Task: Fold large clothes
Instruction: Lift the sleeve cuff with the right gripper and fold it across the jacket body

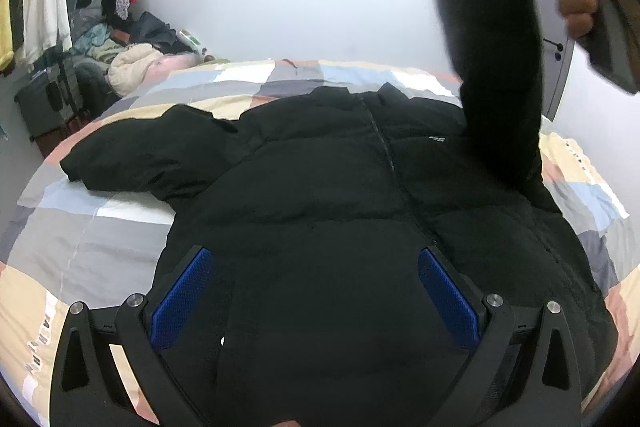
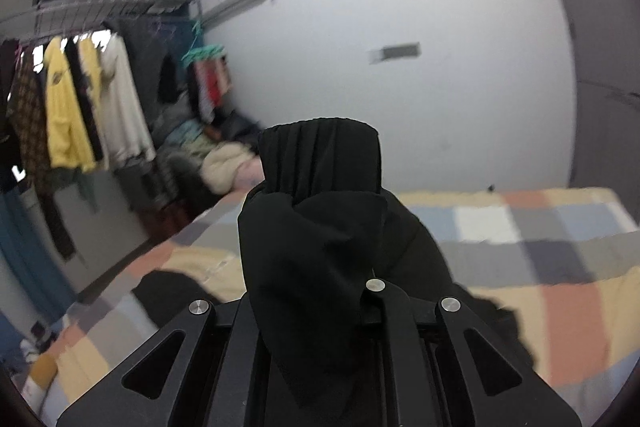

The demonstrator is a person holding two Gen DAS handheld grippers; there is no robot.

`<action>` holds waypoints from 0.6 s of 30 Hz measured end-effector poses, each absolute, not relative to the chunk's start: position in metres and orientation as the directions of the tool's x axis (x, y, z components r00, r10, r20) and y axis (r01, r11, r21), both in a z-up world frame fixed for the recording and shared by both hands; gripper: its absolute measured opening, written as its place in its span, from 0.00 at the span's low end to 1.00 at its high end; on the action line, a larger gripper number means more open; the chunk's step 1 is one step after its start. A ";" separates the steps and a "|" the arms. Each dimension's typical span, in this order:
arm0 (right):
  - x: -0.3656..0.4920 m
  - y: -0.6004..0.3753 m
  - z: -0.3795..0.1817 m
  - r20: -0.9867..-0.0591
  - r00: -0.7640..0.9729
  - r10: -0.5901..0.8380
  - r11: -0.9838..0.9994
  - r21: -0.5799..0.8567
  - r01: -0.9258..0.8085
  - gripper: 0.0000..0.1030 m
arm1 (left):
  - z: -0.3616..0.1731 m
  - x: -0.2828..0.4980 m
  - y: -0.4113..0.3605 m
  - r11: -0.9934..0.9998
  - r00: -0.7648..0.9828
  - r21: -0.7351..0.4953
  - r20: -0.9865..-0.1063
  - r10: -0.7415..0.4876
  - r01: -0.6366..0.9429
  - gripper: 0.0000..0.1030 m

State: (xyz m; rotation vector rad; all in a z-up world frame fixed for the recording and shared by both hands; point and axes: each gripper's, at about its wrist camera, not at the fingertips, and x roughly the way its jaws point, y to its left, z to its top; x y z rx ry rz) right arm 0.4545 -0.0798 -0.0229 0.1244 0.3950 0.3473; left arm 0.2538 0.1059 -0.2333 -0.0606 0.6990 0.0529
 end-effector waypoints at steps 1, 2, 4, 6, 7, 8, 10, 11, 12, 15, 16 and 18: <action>0.458 -0.067 -0.030 -0.369 0.853 0.368 0.929 0.182 -0.322 0.09 | -0.236 0.255 0.108 0.996 0.756 -0.046 -0.654 0.026 -0.073 1.00; 0.463 -0.055 -0.038 -0.388 0.839 0.381 0.924 0.176 -0.338 0.09 | -0.237 0.256 0.111 0.996 0.747 -0.056 -0.665 0.018 -0.074 1.00; 0.470 -0.033 -0.054 -0.421 0.812 0.405 0.914 0.167 -0.370 0.09 | -0.235 0.254 0.116 0.995 0.746 -0.067 -0.666 0.008 -0.071 1.00; 0.471 -0.026 -0.069 -0.447 0.787 0.425 0.904 0.162 -0.396 0.09 | -0.235 0.252 0.122 0.995 0.748 -0.041 -0.663 0.039 -0.088 1.00; 0.472 -0.021 -0.079 -0.464 0.773 0.433 0.899 0.162 -0.407 0.10 | -0.236 0.251 0.126 0.995 0.748 -0.032 -0.662 0.053 -0.098 1.00; 0.476 -0.012 -0.087 -0.480 0.761 0.436 0.897 0.161 -0.413 0.10 | -0.238 0.250 0.132 0.993 0.745 -0.032 -0.664 0.063 -0.113 1.00; 0.481 -0.001 -0.103 -0.509 0.735 0.449 0.889 0.167 -0.428 0.10 | -0.243 0.253 0.142 0.989 0.731 -0.059 -0.680 0.060 -0.136 1.00; 0.485 0.007 -0.107 -0.518 0.725 0.454 0.885 0.169 -0.433 0.10 | -0.246 0.255 0.148 0.987 0.723 -0.073 -0.689 0.056 -0.146 1.00; 0.488 0.012 -0.117 -0.533 0.710 0.460 0.881 0.170 -0.442 0.10 | -0.249 0.256 0.153 0.984 0.715 -0.087 -0.697 0.050 -0.154 1.00; 0.498 0.024 -0.142 -0.578 0.675 0.458 0.877 0.173 -0.447 0.10 | -0.255 0.262 0.159 0.981 0.705 -0.099 -0.707 0.050 -0.168 1.00; 0.501 0.025 -0.150 -0.594 0.660 0.460 0.875 0.178 -0.449 0.10 | -0.256 0.263 0.161 0.981 0.702 -0.096 -0.710 0.053 -0.171 1.00; 0.507 0.032 -0.170 -0.625 0.625 0.468 0.866 0.185 -0.464 0.10 | -0.261 0.266 0.162 0.980 0.692 -0.100 -0.721 0.046 -0.170 1.00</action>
